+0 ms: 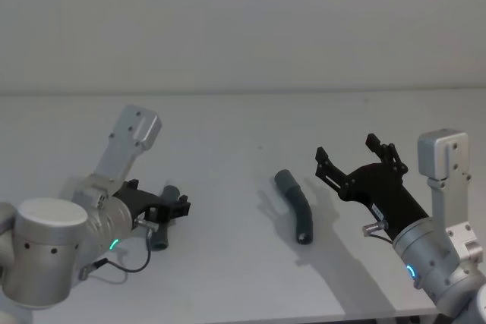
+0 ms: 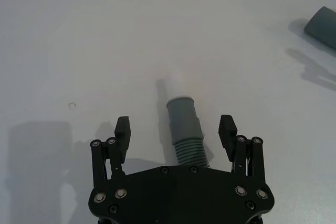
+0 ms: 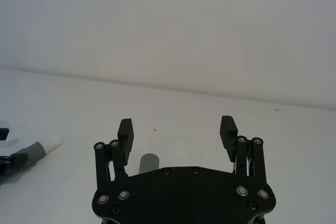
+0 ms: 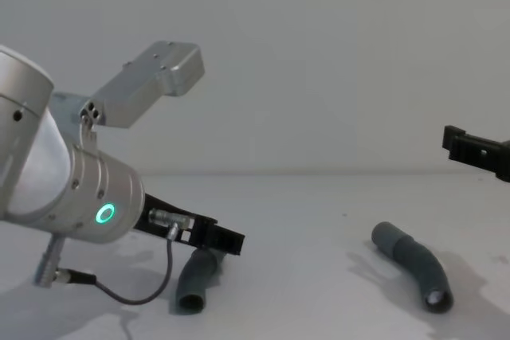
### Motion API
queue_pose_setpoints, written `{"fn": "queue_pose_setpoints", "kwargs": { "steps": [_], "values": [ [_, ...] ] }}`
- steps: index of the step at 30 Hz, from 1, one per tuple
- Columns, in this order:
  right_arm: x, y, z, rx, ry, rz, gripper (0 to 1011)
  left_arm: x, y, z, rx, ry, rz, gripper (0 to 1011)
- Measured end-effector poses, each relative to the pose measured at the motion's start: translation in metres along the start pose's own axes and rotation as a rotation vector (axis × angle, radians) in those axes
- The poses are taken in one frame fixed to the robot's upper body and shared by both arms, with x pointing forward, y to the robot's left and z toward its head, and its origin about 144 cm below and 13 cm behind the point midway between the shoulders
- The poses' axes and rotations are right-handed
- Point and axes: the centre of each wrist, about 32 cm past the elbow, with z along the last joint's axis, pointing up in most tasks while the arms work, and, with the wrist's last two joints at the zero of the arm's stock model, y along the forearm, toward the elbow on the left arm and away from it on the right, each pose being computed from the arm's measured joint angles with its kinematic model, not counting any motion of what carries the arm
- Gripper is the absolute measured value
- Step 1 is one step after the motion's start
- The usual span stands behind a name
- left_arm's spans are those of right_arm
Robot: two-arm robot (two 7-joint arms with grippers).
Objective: Use both hands to pick up one end of the pipe from the table, align the ends, and insert them.
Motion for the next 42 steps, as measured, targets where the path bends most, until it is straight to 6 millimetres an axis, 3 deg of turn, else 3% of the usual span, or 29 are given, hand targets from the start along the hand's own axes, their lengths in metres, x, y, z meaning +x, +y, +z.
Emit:
{"fn": "queue_pose_setpoints", "kwargs": {
  "steps": [42],
  "values": [
    [0.000, 0.000, 0.000, 0.000, 0.000, 0.000, 1000, -0.005, -0.021, 0.002, 0.065, 0.027, 0.012, 1001]
  ]
}}
